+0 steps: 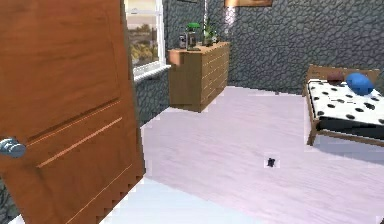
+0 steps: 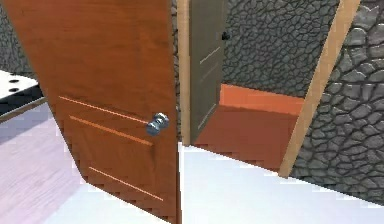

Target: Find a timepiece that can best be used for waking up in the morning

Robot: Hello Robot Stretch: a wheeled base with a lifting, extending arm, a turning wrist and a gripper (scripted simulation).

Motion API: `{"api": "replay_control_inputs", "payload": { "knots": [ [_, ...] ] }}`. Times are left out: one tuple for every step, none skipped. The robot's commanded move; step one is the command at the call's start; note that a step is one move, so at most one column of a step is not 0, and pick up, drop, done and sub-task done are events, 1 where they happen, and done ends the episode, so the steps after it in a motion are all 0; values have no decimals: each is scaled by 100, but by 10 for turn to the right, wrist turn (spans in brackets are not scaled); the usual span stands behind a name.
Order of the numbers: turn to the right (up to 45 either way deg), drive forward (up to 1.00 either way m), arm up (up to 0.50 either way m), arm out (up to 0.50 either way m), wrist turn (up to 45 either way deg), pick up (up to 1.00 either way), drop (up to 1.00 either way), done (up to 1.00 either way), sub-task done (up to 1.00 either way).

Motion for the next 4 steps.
{"api": "replay_control_inputs", "payload": {
  "knots": [
    [0,100,0,0,0,0,0,0,0],
    [30,0,0,0,0,0,0,0,0],
    [0,95,0,0,0,0,0,0,0],
    [450,0,0,0,0,0,0,0,0]
  ]
}}
